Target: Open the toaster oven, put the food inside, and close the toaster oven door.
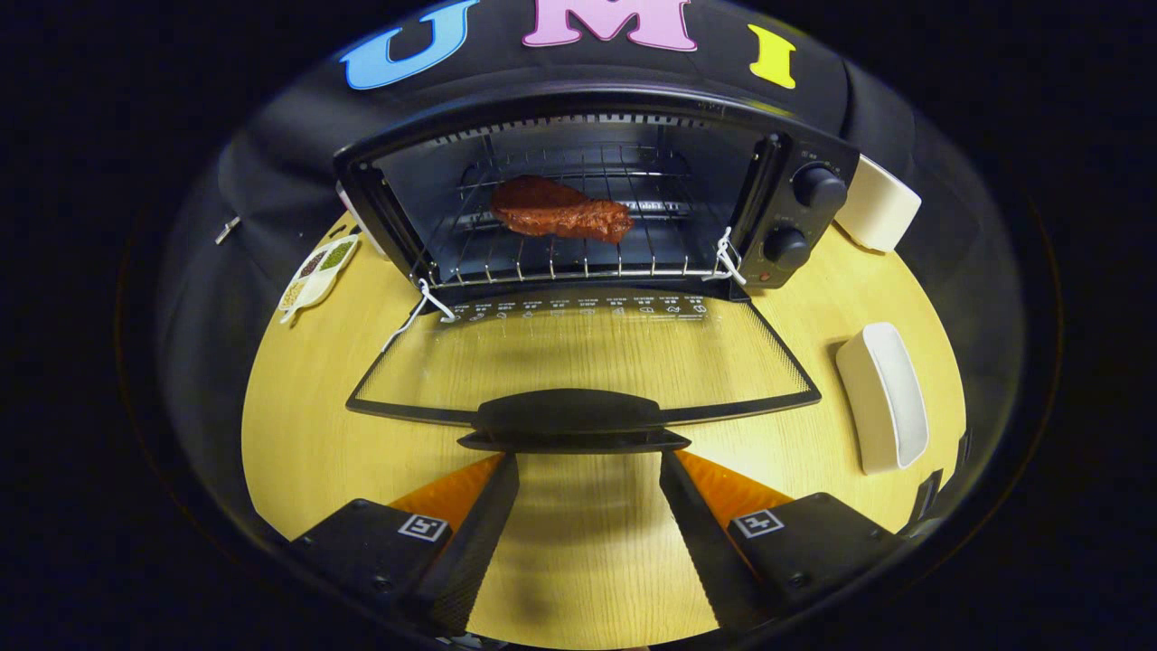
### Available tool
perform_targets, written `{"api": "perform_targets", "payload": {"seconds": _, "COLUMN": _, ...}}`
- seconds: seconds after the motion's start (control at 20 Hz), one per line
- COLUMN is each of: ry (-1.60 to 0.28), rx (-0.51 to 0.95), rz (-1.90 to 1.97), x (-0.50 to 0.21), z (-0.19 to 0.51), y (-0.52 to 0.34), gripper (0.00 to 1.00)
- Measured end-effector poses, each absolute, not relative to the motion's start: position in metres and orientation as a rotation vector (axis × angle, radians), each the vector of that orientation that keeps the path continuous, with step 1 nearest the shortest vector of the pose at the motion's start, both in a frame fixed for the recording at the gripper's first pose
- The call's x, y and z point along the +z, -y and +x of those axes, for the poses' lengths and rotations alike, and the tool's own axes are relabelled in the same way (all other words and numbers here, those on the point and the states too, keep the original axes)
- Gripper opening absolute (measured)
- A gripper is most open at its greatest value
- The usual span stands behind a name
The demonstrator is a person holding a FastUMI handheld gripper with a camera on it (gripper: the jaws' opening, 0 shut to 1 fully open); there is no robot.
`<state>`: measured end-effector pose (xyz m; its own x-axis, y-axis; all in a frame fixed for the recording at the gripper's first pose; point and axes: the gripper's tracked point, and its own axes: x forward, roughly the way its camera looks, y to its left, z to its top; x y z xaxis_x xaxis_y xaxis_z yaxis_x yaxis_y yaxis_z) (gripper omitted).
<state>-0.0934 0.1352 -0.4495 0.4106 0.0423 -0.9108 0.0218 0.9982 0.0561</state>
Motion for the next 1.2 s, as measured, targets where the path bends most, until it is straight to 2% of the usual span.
{"api": "perform_targets", "payload": {"seconds": 0.8, "ry": -0.955, "rx": 0.062, "rz": 0.078, "x": -0.384, "z": -0.061, "y": -0.136, "gripper": 0.99}}
{"api": "perform_targets", "payload": {"seconds": 1.2, "ry": -0.777, "rx": 0.024, "rz": 0.159, "x": -0.312, "z": -0.016, "y": -0.111, "gripper": 0.99}}
